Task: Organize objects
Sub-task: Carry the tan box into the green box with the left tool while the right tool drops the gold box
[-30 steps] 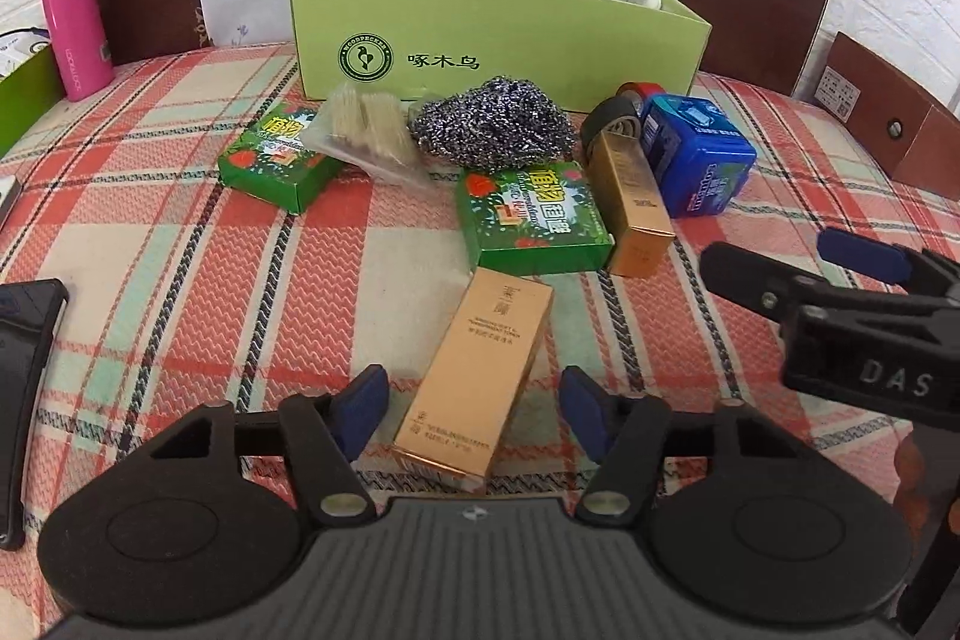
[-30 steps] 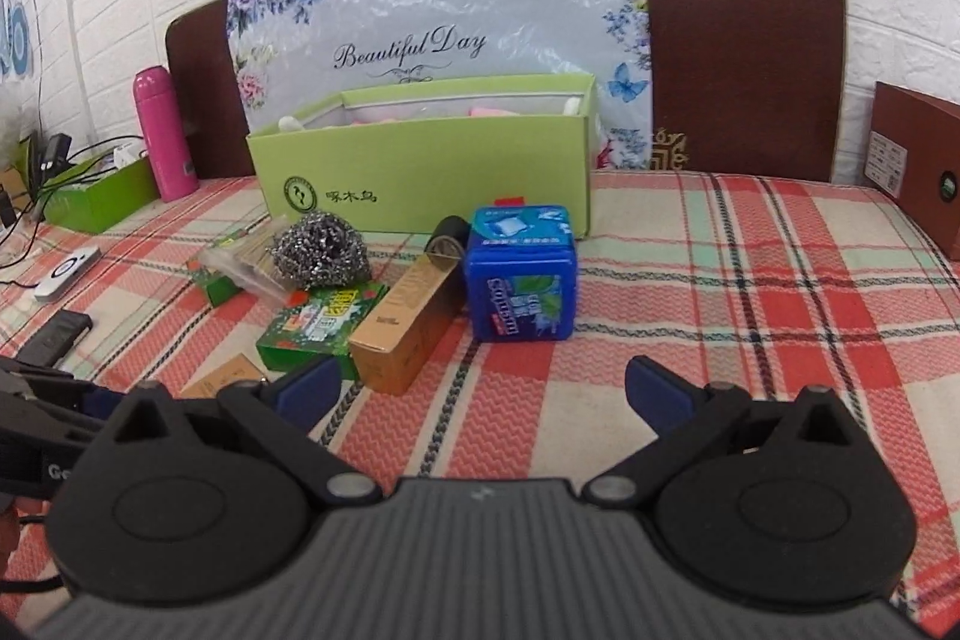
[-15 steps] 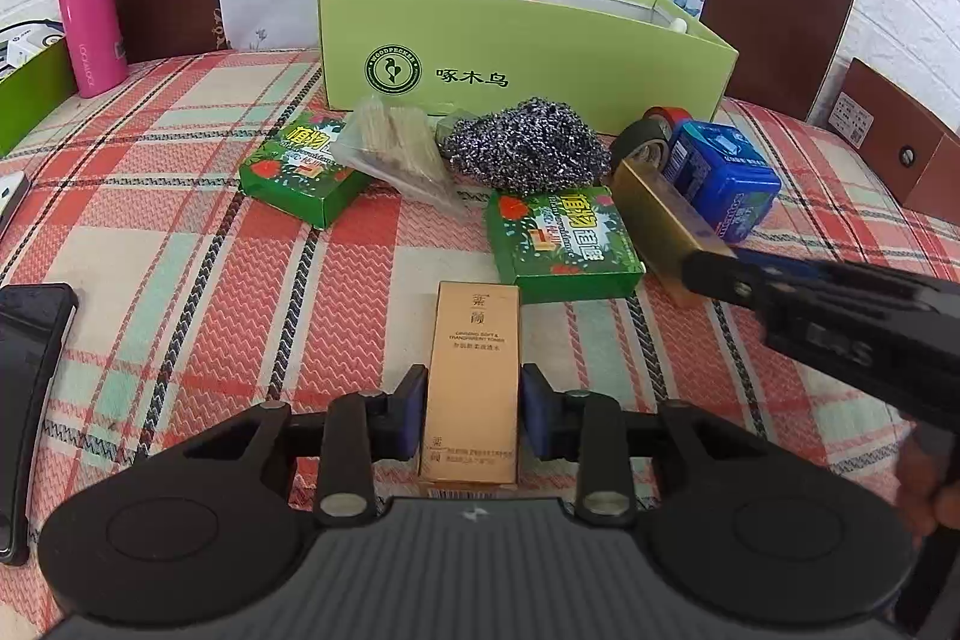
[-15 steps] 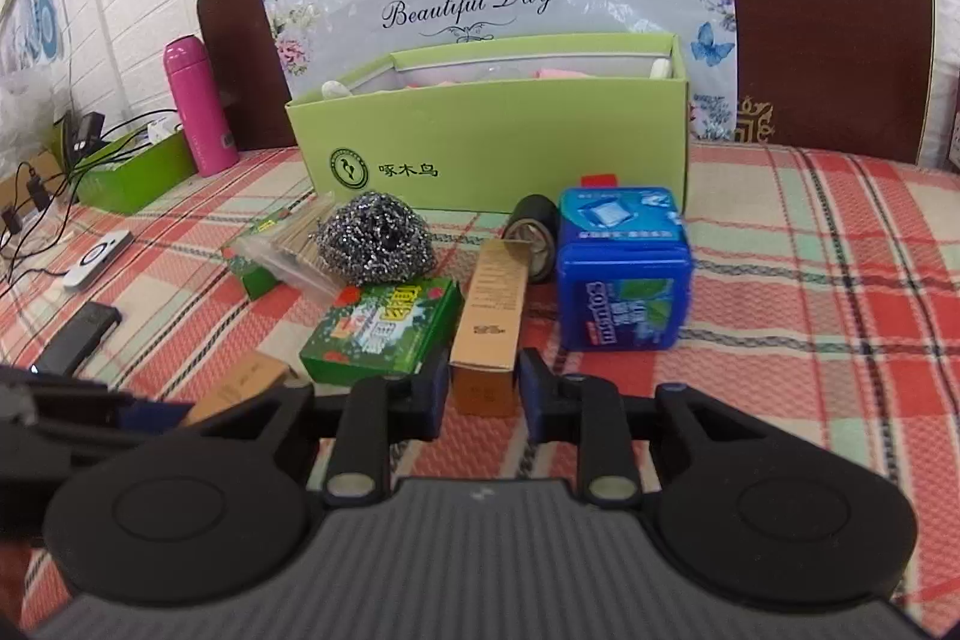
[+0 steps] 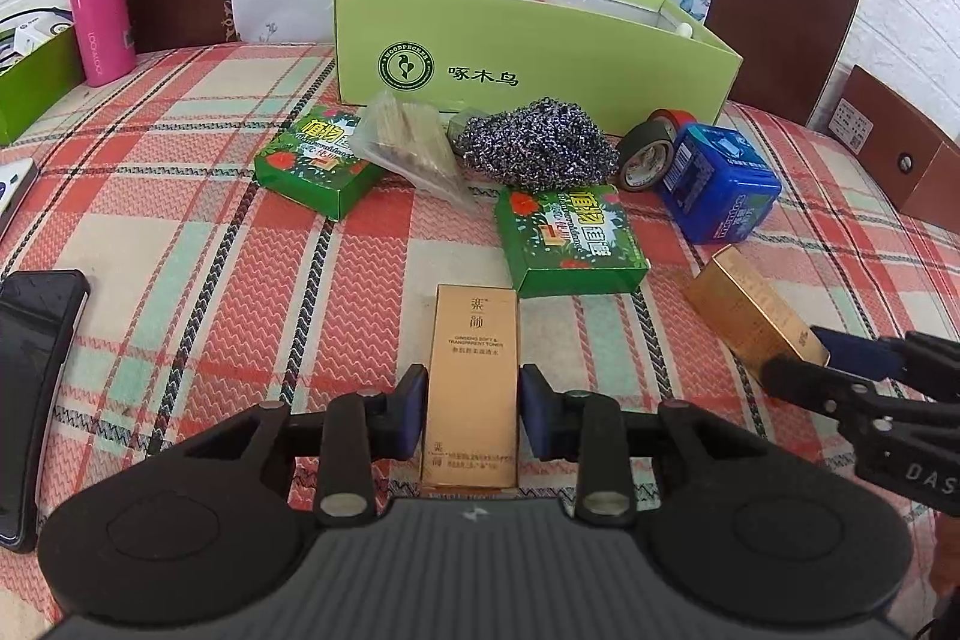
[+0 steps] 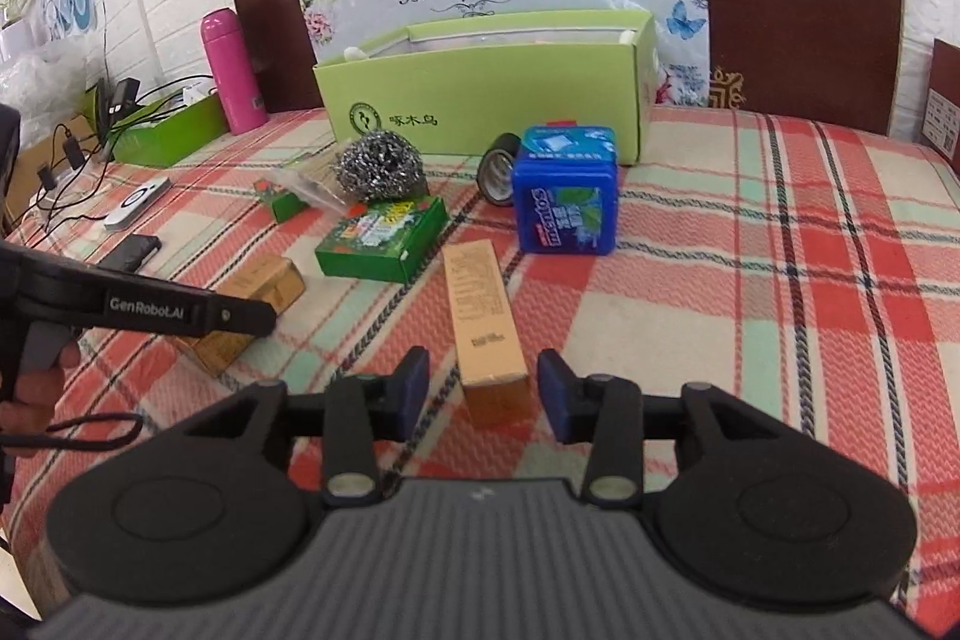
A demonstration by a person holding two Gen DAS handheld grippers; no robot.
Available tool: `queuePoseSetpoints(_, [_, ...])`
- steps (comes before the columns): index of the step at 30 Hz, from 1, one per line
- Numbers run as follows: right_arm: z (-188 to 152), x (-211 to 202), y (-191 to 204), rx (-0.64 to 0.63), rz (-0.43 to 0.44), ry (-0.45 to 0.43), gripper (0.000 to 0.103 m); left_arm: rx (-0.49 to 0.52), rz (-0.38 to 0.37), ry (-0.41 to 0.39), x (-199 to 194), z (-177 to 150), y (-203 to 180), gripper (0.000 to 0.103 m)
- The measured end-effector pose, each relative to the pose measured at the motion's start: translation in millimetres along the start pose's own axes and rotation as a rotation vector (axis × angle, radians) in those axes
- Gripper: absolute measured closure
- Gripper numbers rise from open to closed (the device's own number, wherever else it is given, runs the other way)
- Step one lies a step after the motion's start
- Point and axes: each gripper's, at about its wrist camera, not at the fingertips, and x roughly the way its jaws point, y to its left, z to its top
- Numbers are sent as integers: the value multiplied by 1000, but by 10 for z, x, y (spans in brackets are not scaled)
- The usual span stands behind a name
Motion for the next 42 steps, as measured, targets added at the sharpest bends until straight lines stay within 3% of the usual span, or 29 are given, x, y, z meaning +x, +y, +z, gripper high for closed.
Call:
queuePoseSetpoints(10, [60,194,87,-49,-22,5,59,15,15,-3,43,21,-16,69])
queuePoseSetpoints(15, [52,262,81,-50,-21,22,67,24,18,1,49,30,-20,69])
queuePoseSetpoints(17, [48,281,86,-52,-23,28,79,29,22,2,49,33,-26,69])
queuePoseSetpoints(28, [144,184,43,14,40,-8,79,28,28,2,36,87,-35,70])
queuePoseSetpoints(35, [357,71,-15,31,57,-80,79,44,25,-60,-94,286,-50,70])
queuePoseSetpoints(42, [775,33,-47,-1,33,-200,79,48,-2,-204,-288,847,-101,70])
